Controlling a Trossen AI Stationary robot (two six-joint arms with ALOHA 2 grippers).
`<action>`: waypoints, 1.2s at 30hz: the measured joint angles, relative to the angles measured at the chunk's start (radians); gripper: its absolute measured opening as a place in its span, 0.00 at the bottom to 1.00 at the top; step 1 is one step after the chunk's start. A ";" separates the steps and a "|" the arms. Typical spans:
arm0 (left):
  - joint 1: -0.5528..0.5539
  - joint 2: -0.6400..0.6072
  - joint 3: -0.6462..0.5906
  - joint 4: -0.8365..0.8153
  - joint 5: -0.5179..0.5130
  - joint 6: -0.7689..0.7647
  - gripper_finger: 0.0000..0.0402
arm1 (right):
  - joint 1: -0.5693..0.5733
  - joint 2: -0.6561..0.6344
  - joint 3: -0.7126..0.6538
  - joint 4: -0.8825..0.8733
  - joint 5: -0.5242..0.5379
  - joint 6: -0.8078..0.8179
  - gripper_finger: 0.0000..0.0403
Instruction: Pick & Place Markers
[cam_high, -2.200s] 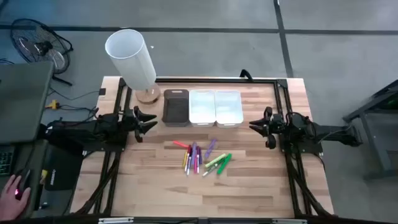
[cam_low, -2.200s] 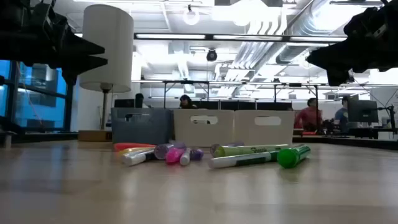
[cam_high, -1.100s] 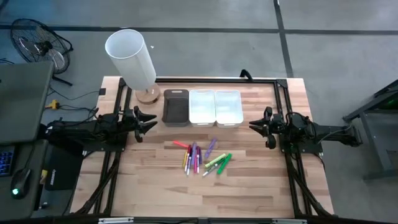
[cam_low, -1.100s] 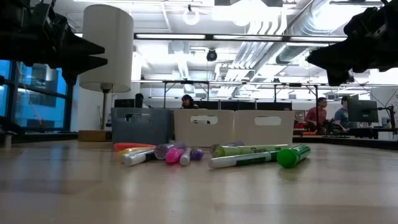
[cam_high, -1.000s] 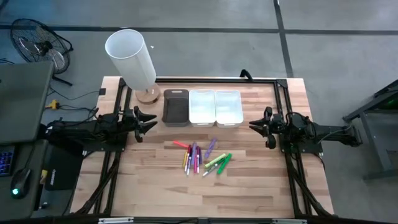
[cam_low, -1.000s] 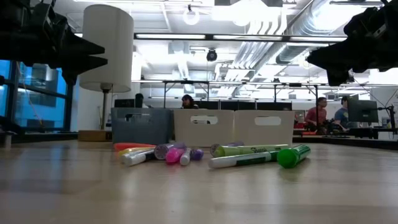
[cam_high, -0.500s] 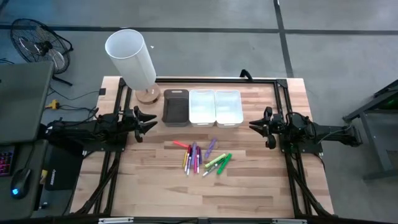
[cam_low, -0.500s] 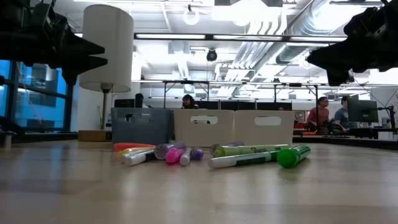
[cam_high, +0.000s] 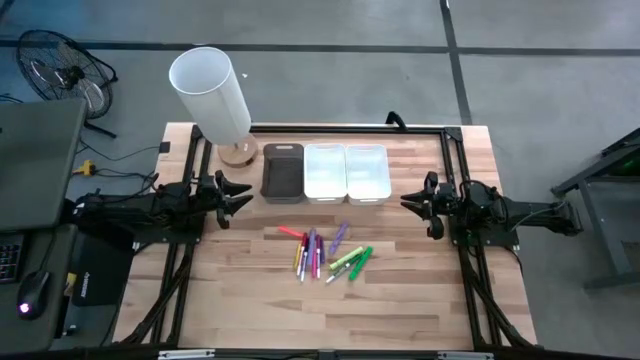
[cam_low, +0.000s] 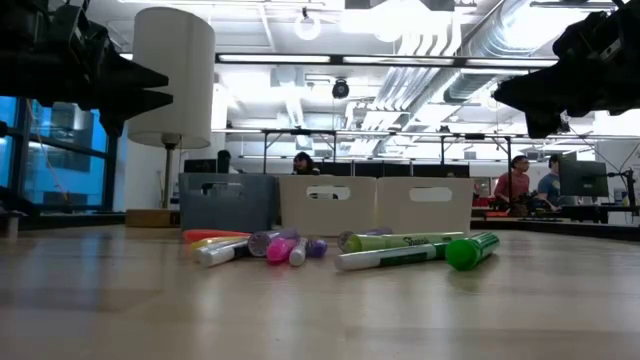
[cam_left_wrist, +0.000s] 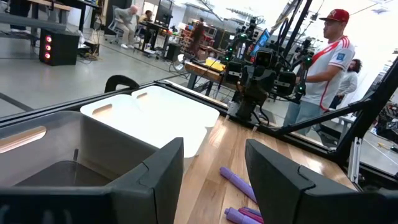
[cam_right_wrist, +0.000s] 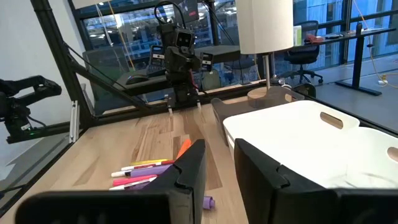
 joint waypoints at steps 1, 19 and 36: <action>0.000 0.000 0.000 0.000 0.000 0.000 0.42 | 0.000 0.000 0.000 0.000 0.000 0.000 0.18; 0.000 0.000 0.000 0.000 0.000 0.000 0.42 | 0.000 0.000 0.000 0.003 0.000 0.000 0.18; 0.000 0.000 0.000 0.000 0.000 0.000 0.42 | 0.000 0.018 0.003 -0.014 -0.007 0.183 0.18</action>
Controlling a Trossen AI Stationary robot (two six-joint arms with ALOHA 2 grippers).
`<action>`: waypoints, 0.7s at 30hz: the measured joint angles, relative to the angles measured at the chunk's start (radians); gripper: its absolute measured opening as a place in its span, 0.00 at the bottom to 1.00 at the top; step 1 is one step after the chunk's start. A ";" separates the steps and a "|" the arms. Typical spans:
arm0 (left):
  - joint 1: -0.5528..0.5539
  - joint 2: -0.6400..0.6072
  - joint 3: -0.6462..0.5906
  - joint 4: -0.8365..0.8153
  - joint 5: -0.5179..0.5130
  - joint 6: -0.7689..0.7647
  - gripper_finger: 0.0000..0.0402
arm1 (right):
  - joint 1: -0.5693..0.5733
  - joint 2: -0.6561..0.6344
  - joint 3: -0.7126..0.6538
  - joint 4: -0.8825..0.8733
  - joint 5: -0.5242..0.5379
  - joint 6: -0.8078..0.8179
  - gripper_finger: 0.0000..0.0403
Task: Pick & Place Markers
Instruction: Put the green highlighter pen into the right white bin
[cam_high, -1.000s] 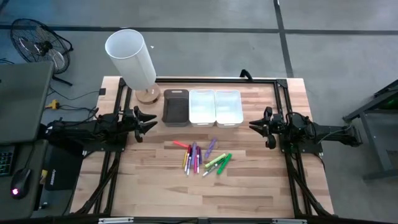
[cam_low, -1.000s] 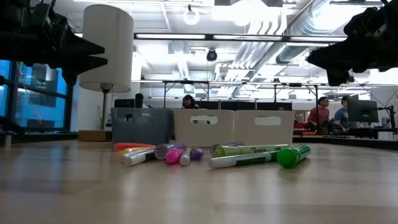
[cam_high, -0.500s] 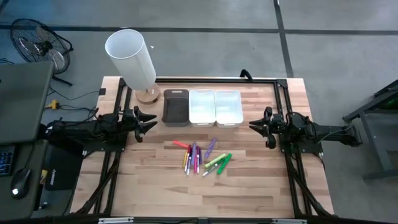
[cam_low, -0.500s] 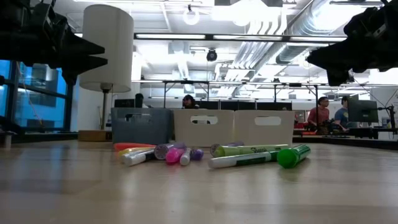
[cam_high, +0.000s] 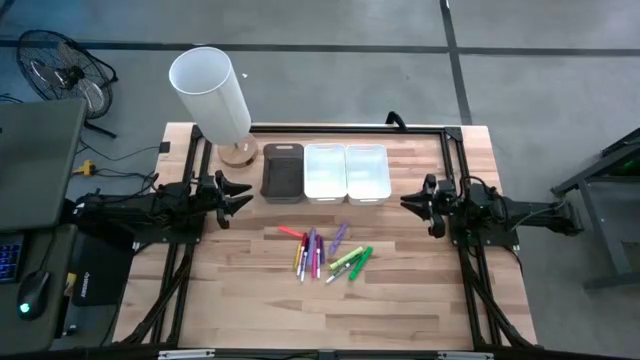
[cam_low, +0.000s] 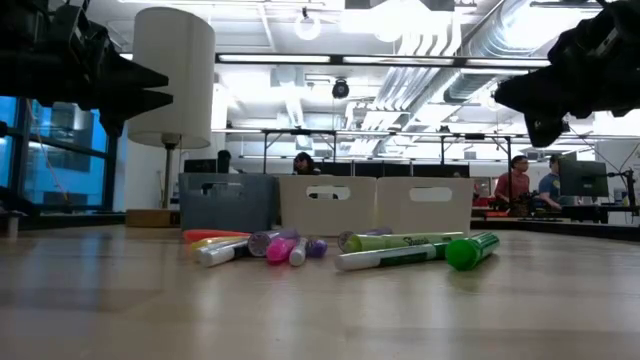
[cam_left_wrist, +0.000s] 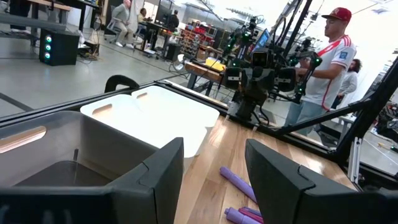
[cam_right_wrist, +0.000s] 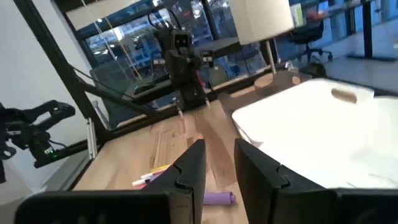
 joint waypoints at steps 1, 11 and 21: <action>0.000 0.000 0.000 0.000 0.000 0.000 0.42 | 0.000 0.016 0.009 -0.024 0.000 0.004 0.18; 0.000 0.000 0.000 0.000 0.000 0.000 0.42 | 0.001 0.293 0.246 -0.361 0.162 0.109 0.26; 0.000 0.000 0.000 0.000 0.000 0.000 0.42 | 0.000 0.629 0.506 -0.659 0.172 0.467 0.38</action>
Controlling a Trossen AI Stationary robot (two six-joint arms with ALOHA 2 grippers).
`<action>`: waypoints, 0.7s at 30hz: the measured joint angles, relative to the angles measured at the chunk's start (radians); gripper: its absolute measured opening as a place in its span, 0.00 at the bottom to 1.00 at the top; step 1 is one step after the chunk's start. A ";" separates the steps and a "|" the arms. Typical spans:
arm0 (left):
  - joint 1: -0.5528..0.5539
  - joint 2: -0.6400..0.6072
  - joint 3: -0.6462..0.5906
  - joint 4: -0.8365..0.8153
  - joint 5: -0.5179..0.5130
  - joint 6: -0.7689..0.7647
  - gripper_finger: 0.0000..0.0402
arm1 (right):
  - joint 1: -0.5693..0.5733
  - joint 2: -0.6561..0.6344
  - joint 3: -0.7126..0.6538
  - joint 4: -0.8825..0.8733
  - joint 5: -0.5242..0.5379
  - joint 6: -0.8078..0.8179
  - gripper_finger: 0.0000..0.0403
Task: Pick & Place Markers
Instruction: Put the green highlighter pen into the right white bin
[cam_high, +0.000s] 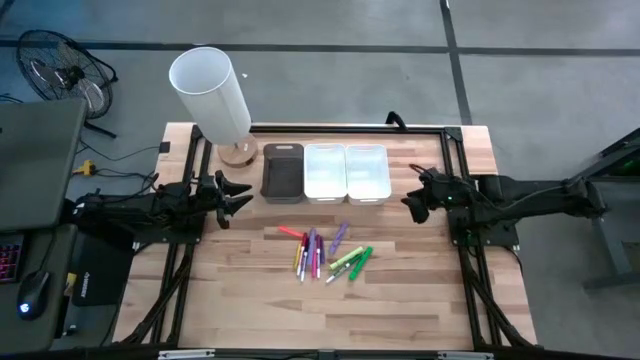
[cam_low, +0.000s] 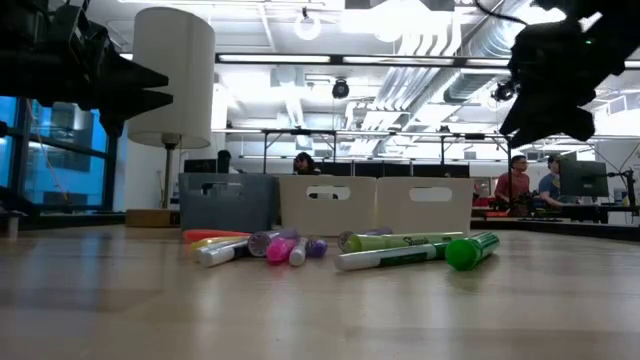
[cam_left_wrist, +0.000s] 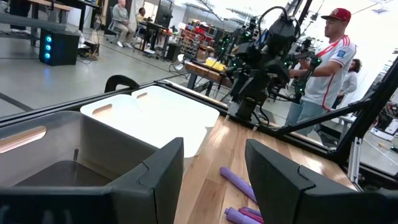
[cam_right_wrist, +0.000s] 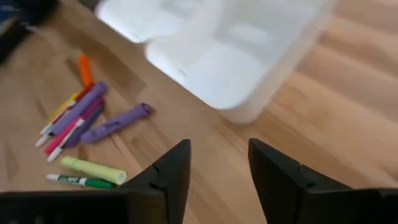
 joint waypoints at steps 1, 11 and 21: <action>0.000 0.000 0.000 0.000 0.000 0.000 0.42 | 0.000 0.032 0.016 -0.016 0.000 0.033 0.40; 0.000 0.000 0.000 0.000 0.000 0.000 0.42 | 0.006 0.305 0.135 -0.031 -0.140 0.147 0.55; 0.000 0.000 0.000 0.000 0.000 0.000 0.42 | 0.165 0.449 0.281 -0.024 -0.226 -0.460 0.59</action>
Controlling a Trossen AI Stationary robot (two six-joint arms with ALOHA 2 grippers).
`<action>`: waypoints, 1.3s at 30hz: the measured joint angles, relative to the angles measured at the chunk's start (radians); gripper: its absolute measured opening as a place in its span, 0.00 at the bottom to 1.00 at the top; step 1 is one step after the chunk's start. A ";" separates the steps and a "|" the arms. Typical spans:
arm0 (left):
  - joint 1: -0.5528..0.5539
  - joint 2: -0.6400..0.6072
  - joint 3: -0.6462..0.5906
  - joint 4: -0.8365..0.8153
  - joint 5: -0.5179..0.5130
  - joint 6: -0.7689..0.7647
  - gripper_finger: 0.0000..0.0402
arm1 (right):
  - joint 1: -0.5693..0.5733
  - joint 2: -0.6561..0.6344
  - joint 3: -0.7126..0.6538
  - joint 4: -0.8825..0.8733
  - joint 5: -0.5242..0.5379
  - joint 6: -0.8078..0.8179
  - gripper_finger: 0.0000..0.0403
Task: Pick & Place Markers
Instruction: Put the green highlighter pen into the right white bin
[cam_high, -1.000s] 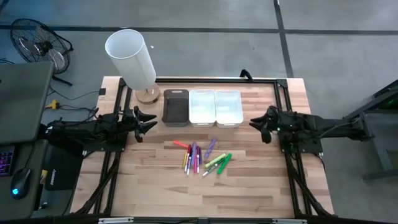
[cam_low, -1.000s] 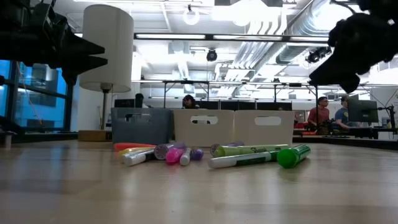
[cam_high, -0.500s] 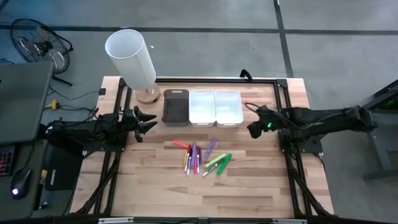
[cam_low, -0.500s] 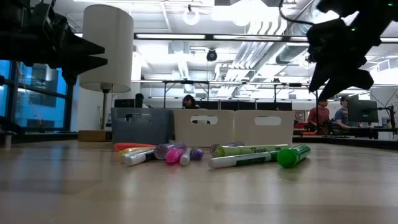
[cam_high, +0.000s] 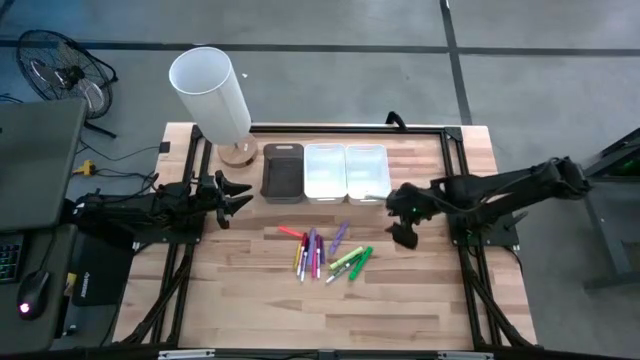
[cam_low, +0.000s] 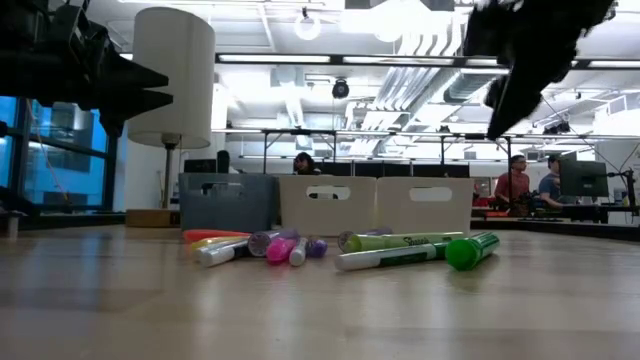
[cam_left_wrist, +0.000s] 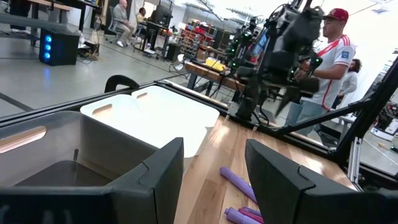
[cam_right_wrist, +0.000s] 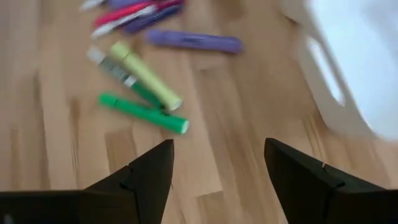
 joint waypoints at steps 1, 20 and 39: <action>0.000 0.000 0.000 0.000 0.000 0.000 0.42 | 0.021 0.014 0.011 0.003 0.000 -0.061 0.59; 0.000 0.000 0.000 0.000 0.000 0.000 0.42 | 0.217 0.331 0.042 0.247 0.026 -0.669 0.59; 0.000 0.000 0.000 0.000 0.000 0.000 0.42 | 0.169 0.484 0.021 0.287 -0.009 -0.736 0.57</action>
